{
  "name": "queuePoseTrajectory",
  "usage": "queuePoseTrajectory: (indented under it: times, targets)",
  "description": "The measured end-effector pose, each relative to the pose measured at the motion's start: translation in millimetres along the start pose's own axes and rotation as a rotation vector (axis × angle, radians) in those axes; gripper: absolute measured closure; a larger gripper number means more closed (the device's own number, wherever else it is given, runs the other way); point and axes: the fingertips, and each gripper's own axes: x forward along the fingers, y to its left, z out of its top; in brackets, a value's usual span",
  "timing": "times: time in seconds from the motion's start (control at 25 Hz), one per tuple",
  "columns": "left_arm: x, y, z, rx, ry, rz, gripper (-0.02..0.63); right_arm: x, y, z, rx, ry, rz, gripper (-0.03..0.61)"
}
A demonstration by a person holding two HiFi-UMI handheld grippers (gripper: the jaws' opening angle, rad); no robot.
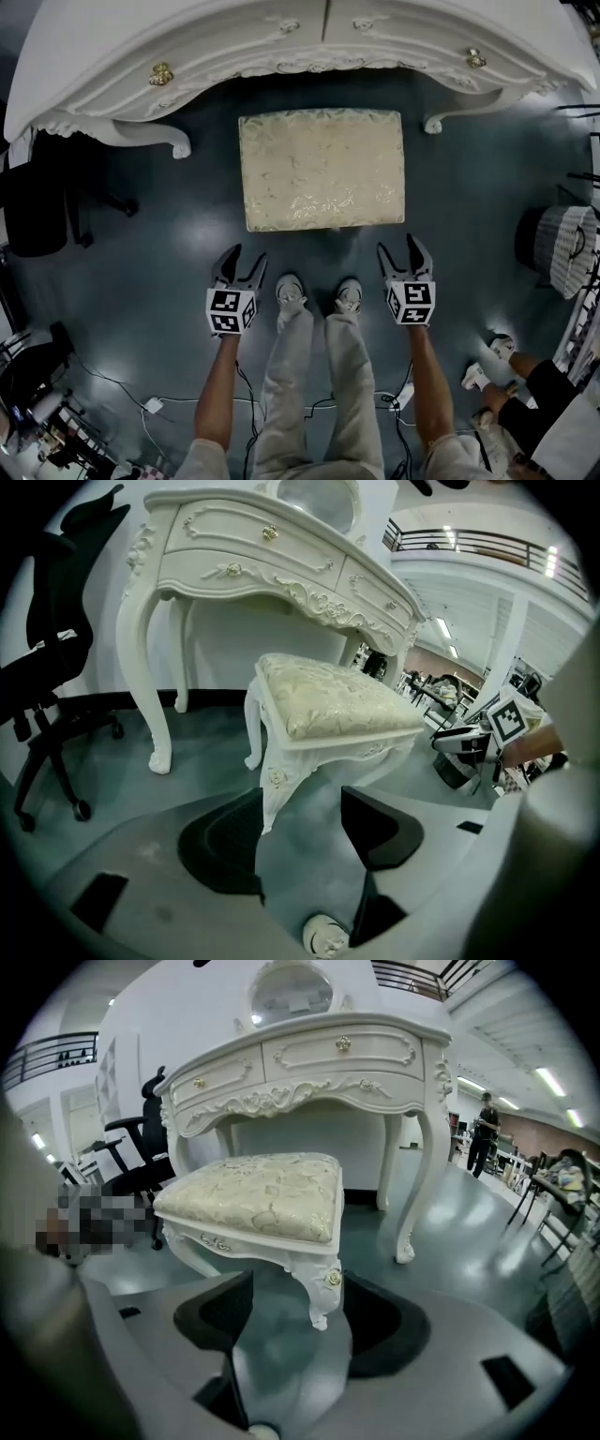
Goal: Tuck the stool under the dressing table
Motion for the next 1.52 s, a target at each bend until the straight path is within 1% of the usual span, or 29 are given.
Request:
queuePoseTrajectory:
  times: [0.32, 0.52, 0.72, 0.92, 1.08, 1.52]
  targets:
    - [44, 14, -12, 0.025, -0.003, -0.009, 0.377, 45, -10, -15, -0.032, 0.013, -0.014, 0.276]
    - [65, 20, -3, 0.063, -0.029, -0.011, 0.377, 65, -19, -12, -0.050, -0.007, -0.029, 0.285]
    - [76, 23, 9, 0.086, -0.055, -0.023, 0.370, 69, -20, -6, -0.098, -0.035, -0.022, 0.333]
    - [79, 22, 11, 0.103, -0.068, -0.032, 0.360, 71, -22, -5, -0.105, -0.052, -0.015, 0.333]
    - [84, 25, 18, 0.111, -0.082, -0.038, 0.359, 78, -25, 3, -0.115, -0.071, -0.018, 0.333]
    - [105, 45, 48, 0.125, -0.129, -0.022, 0.359, 110, -33, 38, -0.143, -0.133, -0.007, 0.333]
